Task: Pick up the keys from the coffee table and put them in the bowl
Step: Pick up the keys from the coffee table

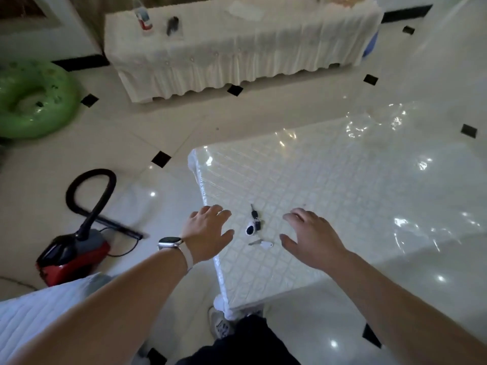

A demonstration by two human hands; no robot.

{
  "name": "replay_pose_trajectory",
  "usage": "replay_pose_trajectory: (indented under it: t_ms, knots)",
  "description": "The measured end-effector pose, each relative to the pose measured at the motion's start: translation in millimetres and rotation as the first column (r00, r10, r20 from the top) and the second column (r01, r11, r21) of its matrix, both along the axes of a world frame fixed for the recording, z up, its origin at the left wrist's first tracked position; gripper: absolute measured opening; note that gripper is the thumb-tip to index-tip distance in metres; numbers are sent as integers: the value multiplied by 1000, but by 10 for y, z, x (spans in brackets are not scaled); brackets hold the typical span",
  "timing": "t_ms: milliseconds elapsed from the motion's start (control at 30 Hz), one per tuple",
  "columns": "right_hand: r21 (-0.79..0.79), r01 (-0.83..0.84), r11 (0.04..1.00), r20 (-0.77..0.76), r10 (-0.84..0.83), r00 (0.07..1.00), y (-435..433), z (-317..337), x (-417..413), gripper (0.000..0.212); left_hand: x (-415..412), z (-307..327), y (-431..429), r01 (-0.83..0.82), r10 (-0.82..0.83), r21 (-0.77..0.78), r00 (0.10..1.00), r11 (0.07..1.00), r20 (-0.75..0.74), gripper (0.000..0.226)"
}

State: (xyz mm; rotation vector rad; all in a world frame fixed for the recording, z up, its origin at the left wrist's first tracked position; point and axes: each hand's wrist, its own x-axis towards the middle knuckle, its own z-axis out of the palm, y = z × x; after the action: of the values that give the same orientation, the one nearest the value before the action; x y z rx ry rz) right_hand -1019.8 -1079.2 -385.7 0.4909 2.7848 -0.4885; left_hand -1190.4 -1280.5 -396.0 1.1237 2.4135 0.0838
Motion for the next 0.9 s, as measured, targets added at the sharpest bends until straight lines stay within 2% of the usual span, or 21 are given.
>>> replay_pose_trajectory:
  t_ms: [333,533,733,900]
  knots:
    - [-127,144,981,183,-120,976,147,-1535,-35,52,-119,-1322,625,-1,15,-90,988,996,156,50]
    - [-160,230,960,226,-191,955,38,-2514,-136,46,-105,-2327,945,-11,26,-57,964,998,266,42]
    - [-159,261,952,227,-222,948,-75,-3220,-177,48,-87,-2988,1052,-16,19,-13,962,1000,273,45]
    - [-114,284,952,191,-259,947,-220,-3448,-224,44,-42,-3237,1125,-1,-2,16,983,1000,183,43]
